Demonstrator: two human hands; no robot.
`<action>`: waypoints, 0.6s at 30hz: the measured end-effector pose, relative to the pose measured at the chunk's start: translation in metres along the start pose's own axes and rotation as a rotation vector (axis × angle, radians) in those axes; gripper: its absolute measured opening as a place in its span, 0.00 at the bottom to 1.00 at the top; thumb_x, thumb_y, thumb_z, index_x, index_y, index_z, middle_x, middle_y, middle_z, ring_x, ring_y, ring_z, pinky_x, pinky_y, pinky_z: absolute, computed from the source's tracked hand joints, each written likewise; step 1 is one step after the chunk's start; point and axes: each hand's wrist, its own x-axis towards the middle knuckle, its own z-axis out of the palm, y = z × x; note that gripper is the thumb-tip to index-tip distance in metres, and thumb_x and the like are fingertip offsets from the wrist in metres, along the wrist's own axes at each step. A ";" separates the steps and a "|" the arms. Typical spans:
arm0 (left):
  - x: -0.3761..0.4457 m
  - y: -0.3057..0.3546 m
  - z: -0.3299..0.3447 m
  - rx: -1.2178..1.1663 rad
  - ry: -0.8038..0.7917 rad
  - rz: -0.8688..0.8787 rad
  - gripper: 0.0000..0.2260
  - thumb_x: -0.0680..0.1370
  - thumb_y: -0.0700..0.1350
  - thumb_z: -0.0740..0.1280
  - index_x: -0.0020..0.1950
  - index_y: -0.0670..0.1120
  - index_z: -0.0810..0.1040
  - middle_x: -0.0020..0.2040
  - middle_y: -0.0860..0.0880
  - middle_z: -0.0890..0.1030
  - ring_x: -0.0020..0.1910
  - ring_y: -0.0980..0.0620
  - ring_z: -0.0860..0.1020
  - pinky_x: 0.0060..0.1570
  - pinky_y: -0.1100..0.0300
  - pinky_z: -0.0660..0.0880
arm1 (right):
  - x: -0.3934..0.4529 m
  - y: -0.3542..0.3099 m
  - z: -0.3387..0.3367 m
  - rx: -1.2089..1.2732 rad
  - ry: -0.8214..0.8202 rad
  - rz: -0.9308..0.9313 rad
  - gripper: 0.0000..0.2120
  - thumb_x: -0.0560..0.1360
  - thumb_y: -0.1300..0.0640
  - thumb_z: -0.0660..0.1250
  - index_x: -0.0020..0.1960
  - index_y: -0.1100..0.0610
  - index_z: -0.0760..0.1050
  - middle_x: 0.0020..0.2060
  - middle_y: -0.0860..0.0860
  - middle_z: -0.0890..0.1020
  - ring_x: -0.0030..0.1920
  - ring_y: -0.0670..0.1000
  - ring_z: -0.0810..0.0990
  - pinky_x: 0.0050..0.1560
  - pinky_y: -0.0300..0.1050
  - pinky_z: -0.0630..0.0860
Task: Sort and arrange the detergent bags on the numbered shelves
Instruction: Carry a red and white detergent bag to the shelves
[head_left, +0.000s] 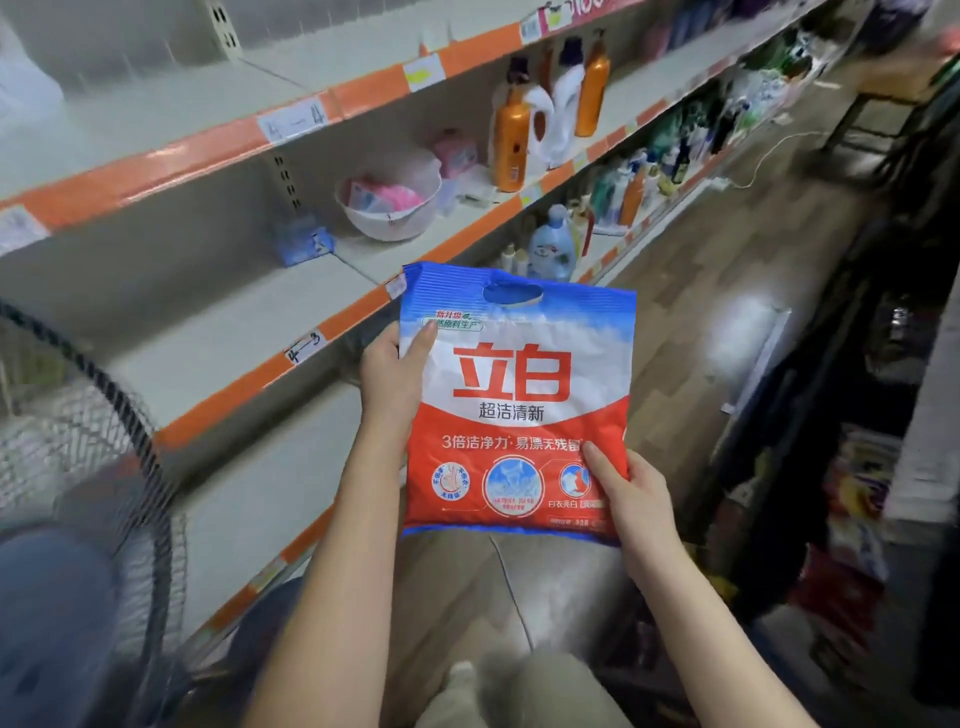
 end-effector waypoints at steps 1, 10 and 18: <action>0.017 0.000 0.009 0.008 -0.019 -0.006 0.09 0.79 0.50 0.65 0.55 0.47 0.78 0.47 0.49 0.84 0.42 0.51 0.84 0.44 0.51 0.81 | 0.014 -0.005 0.003 0.008 0.019 0.007 0.07 0.74 0.51 0.68 0.48 0.55 0.77 0.41 0.50 0.85 0.40 0.51 0.84 0.36 0.39 0.79; 0.171 0.006 0.119 -0.008 -0.185 0.012 0.03 0.79 0.47 0.65 0.50 0.51 0.78 0.47 0.49 0.84 0.43 0.50 0.84 0.44 0.51 0.81 | 0.161 -0.053 0.002 0.065 0.169 -0.009 0.05 0.75 0.53 0.67 0.47 0.54 0.77 0.40 0.50 0.85 0.35 0.47 0.84 0.32 0.34 0.78; 0.292 0.036 0.247 -0.008 -0.285 0.066 0.07 0.79 0.46 0.65 0.55 0.46 0.78 0.49 0.48 0.84 0.47 0.50 0.83 0.45 0.54 0.80 | 0.298 -0.121 -0.030 0.072 0.265 -0.031 0.05 0.75 0.51 0.66 0.46 0.52 0.74 0.41 0.48 0.84 0.37 0.47 0.84 0.32 0.34 0.77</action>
